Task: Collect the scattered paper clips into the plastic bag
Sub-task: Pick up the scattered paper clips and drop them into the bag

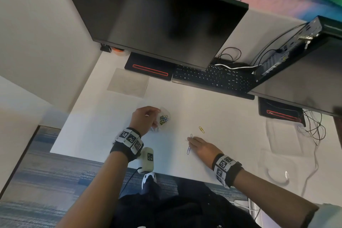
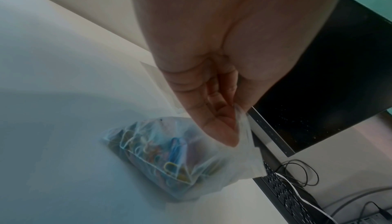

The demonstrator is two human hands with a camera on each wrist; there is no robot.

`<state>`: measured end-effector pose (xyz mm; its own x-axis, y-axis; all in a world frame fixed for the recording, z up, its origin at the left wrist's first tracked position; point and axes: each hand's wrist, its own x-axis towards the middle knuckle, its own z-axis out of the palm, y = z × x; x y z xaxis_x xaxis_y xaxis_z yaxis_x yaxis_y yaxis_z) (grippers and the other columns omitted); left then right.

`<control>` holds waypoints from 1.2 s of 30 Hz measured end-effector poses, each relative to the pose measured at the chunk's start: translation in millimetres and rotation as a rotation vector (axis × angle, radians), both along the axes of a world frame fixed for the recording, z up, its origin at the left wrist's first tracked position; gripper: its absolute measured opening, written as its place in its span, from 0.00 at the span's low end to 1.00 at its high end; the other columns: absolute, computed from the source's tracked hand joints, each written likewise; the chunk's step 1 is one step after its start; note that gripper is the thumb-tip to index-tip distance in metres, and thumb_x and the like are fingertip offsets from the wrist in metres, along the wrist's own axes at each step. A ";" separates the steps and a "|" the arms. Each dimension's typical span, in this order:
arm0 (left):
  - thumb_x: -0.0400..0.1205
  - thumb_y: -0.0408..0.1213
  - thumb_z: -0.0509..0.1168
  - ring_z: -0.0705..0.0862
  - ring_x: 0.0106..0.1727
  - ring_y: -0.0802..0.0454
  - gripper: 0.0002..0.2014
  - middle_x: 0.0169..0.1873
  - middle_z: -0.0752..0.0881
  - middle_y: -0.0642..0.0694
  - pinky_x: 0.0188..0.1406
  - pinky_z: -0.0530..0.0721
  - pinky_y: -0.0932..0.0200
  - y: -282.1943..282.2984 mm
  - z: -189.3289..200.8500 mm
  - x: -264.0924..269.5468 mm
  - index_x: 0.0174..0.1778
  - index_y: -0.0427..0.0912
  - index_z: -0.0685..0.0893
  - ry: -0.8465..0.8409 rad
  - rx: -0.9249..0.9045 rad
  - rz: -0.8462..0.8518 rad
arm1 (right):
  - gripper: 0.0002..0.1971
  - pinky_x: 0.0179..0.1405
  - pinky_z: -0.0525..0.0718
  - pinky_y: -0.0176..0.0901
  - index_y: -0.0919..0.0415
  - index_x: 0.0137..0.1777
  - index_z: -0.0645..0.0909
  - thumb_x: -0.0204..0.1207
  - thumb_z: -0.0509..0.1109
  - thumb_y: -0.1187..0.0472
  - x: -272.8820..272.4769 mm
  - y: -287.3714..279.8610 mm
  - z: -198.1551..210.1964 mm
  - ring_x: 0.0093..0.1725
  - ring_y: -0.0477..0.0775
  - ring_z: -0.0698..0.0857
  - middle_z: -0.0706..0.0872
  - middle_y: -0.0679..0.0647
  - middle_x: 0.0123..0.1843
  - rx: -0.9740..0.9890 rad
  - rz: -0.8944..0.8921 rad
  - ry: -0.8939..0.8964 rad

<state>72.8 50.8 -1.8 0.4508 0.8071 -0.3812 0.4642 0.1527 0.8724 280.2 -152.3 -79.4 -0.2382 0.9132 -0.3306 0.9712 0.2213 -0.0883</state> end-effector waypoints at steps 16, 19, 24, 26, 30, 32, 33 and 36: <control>0.83 0.33 0.65 0.89 0.30 0.47 0.08 0.29 0.91 0.42 0.37 0.91 0.53 -4.1 9.0 11.8 0.45 0.45 0.90 0.006 -0.017 -0.038 | 0.08 0.42 0.82 0.23 0.57 0.39 0.93 0.60 0.83 0.67 27.9 70.7 42.5 0.39 0.43 0.89 0.93 0.52 0.39 -0.123 -1.145 0.701; 0.83 0.33 0.65 0.89 0.30 0.47 0.08 0.30 0.90 0.42 0.28 0.84 0.67 -7.5 10.4 17.7 0.47 0.42 0.90 0.015 -0.029 -0.042 | 0.11 0.48 0.88 0.34 0.62 0.45 0.92 0.62 0.83 0.69 25.0 85.3 70.0 0.44 0.53 0.92 0.93 0.58 0.42 -0.074 -1.239 1.057; 0.83 0.32 0.65 0.91 0.33 0.41 0.08 0.32 0.91 0.40 0.24 0.82 0.68 -14.8 10.0 30.8 0.50 0.39 0.91 0.026 -0.037 -0.064 | 0.12 0.45 0.89 0.37 0.74 0.50 0.88 0.67 0.79 0.75 -8.9 111.4 97.9 0.43 0.58 0.92 0.91 0.67 0.45 -0.059 -1.148 1.345; 0.83 0.32 0.65 0.92 0.34 0.41 0.08 0.33 0.92 0.40 0.28 0.88 0.60 -16.8 10.9 34.3 0.49 0.40 0.91 0.019 -0.038 -0.071 | 0.08 0.42 0.86 0.31 0.66 0.47 0.91 0.67 0.80 0.70 -18.8 115.4 95.5 0.40 0.49 0.92 0.92 0.59 0.42 -0.007 -1.054 1.096; 0.84 0.35 0.67 0.92 0.31 0.45 0.06 0.38 0.92 0.43 0.38 0.93 0.49 -15.4 10.4 36.5 0.47 0.43 0.90 0.015 -0.025 -0.079 | 0.05 0.44 0.85 0.31 0.53 0.43 0.93 0.72 0.76 0.61 -23.5 117.0 92.4 0.38 0.44 0.89 0.92 0.48 0.37 0.008 -0.797 0.780; 0.84 0.36 0.67 0.92 0.32 0.43 0.06 0.39 0.92 0.43 0.39 0.93 0.46 -15.1 10.7 36.6 0.46 0.44 0.90 0.011 -0.031 -0.081 | 0.07 0.39 0.80 0.22 0.51 0.45 0.93 0.73 0.74 0.61 -22.7 116.5 99.8 0.34 0.38 0.86 0.92 0.46 0.37 -0.020 -0.697 0.718; 0.84 0.36 0.67 0.92 0.33 0.43 0.06 0.39 0.92 0.43 0.40 0.93 0.45 -15.4 10.7 36.5 0.46 0.44 0.90 0.010 -0.038 -0.080 | 0.08 0.38 0.79 0.19 0.52 0.46 0.92 0.74 0.73 0.63 -21.2 115.8 104.2 0.34 0.37 0.85 0.91 0.44 0.37 -0.016 -0.673 0.711; 0.83 0.36 0.68 0.93 0.34 0.42 0.05 0.35 0.92 0.43 0.42 0.92 0.40 -15.3 8.7 35.4 0.46 0.45 0.90 0.006 -0.049 -0.075 | 0.08 0.38 0.87 0.29 0.56 0.49 0.90 0.76 0.71 0.67 -3.0 107.4 110.0 0.33 0.42 0.90 0.91 0.45 0.41 0.070 -0.795 0.792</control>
